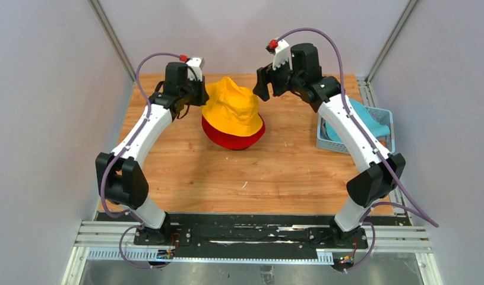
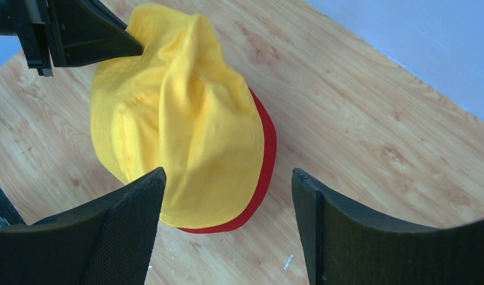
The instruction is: Stack the hats
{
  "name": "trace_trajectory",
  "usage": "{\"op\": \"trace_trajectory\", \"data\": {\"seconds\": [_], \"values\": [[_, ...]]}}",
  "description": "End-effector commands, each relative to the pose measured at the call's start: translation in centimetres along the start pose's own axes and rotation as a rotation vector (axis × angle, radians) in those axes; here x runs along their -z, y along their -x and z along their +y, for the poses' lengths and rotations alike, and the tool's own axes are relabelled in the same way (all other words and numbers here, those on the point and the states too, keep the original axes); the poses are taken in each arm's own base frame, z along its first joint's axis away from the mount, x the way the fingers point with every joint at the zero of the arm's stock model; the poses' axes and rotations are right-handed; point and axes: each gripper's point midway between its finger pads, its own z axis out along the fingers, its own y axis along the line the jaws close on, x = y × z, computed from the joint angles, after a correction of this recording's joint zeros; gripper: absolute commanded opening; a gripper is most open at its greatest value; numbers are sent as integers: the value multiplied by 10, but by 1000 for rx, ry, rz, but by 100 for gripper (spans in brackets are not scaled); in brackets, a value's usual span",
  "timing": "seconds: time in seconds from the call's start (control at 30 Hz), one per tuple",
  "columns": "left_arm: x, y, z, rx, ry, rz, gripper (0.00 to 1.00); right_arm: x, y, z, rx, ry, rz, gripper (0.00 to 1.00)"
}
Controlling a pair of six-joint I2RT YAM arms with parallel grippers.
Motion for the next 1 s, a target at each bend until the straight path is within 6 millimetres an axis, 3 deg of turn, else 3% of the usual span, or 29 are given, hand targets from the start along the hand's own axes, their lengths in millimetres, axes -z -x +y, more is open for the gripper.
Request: {"op": "trace_trajectory", "data": {"seconds": [0.0,0.2,0.37,0.47,0.67,0.97], "values": [[4,-15,12,29,0,-30,0,4,-7,-14,-23,-55,-22,77],[18,-23,9,81,-47,-137,3,1,-25,-24,-35,-93,1,78],[40,-20,-4,94,-95,-244,24,2,-37,-19,-57,-75,-3,78],[43,-24,-8,92,-118,-234,29,0,-51,-15,-89,-56,10,78],[34,-45,-9,103,-135,-183,30,2,-78,-13,-114,-67,44,78],[26,-77,3,144,-77,-155,27,3,-80,-5,-124,-29,26,78]]}}
